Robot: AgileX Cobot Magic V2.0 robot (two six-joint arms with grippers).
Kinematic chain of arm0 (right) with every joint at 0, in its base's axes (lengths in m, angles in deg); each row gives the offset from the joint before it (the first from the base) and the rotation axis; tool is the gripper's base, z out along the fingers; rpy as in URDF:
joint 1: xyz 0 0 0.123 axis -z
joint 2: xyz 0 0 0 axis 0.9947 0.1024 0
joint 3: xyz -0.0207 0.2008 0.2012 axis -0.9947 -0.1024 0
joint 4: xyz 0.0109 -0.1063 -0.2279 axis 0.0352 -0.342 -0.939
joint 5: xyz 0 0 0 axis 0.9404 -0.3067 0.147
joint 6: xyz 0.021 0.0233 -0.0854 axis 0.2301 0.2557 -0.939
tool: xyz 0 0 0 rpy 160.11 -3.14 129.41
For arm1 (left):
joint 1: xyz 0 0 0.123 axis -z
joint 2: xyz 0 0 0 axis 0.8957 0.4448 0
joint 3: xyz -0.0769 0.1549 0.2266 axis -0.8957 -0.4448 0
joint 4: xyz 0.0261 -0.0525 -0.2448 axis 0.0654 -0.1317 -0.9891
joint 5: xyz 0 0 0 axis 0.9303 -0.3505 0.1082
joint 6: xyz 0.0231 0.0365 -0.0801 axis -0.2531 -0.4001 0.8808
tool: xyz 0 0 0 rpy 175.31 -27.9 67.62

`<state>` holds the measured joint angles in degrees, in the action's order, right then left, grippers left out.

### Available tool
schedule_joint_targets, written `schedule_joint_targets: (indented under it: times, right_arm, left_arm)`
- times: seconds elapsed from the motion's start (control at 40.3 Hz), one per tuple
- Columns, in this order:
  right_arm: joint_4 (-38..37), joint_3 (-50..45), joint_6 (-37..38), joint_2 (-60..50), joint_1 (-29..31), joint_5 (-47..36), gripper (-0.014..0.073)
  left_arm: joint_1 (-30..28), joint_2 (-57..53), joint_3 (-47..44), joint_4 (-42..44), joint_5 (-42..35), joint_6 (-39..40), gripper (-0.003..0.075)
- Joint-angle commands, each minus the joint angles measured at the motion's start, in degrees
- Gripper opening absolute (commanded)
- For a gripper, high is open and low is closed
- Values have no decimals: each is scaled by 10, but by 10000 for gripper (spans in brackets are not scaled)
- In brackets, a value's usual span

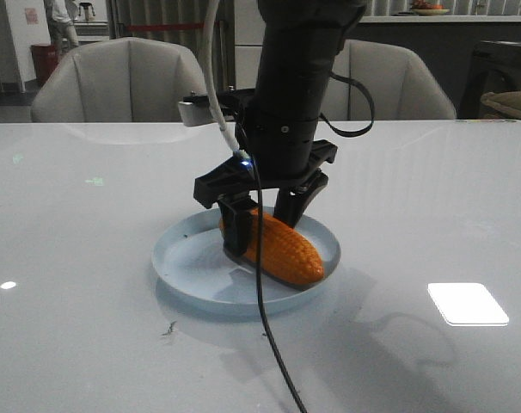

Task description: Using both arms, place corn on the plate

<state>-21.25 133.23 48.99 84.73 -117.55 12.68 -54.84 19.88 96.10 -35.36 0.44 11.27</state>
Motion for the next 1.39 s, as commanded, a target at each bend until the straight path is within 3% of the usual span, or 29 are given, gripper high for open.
schedule_joint_targets:
  times: [0.0, 0.322, 0.793, 0.917, 1.066, 1.364]
  right_arm:
    - [0, 21, -6, -42, 2, -4, 545]
    - [-3, 21, 1, -133, 34, -23, 545]
    - [38, -19, 11, -365, 165, -18, 545]
    - [41, -98, 10, -439, 210, -31, 545]
    - [59, -263, 10, -536, 255, -85, 545]
    - [85, -485, 10, -675, 269, -111, 545]
  left_arm:
    - [-2, -14, 17, 2, -39, 5, 129]
    - [-2, -14, 17, 3, -39, 5, 129]
    - [-2, -14, 17, 2, -31, 5, 129]
    - [-2, -14, 17, -8, -37, 5, 129]
    - [-2, -14, 17, -25, -43, 5, 129]
    - [-2, -14, 17, -25, -34, 5, 129]
